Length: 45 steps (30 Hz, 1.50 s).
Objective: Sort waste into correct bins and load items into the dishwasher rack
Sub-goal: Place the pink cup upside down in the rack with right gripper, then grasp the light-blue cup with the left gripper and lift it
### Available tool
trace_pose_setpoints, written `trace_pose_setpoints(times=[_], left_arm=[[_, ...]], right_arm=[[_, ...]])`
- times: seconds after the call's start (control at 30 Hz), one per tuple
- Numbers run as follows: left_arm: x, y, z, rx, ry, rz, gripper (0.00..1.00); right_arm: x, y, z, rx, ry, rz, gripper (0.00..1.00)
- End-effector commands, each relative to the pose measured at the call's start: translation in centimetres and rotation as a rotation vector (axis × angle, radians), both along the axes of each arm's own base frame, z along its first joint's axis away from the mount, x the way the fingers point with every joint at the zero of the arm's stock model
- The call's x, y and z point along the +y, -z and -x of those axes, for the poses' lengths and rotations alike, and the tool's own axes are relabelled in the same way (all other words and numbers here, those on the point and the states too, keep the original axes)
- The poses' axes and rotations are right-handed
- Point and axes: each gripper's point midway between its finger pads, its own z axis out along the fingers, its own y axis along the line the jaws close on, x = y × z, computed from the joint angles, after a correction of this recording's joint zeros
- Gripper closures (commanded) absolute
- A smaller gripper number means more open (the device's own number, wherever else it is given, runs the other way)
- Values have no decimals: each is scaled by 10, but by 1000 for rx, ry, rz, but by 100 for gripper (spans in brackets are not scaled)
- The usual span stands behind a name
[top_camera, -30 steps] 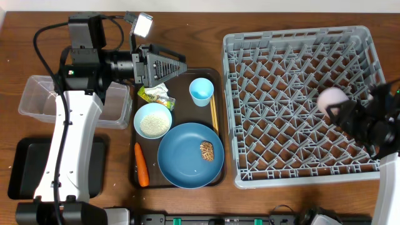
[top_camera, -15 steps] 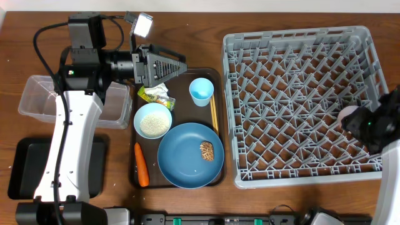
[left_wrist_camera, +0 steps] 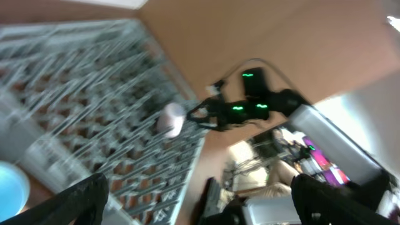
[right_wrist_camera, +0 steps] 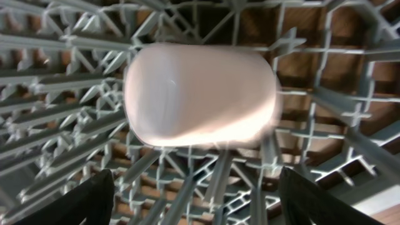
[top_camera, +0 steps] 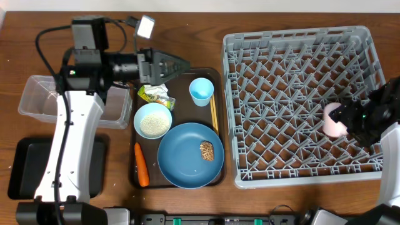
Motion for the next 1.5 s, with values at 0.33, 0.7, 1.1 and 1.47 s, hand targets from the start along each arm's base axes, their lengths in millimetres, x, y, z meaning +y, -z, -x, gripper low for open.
trace_pose_setpoints(times=[0.33,0.7,1.1,1.47], left_arm=[[39,126,-54,1,-561,-916,12],[20,233,-73,176,-443,-1031,31],[12,293,-74,307,-402,-1041,78],[12,194,-65,189,-458,-935,94]], right_arm=[[91,-120,-14,-430,-313,-75,21],[145,-129,-5,-462,-499,-69,22],[148,-121,-9,-430,-508,-82,22],[147,-126,-17,-483,-564,-30,21]])
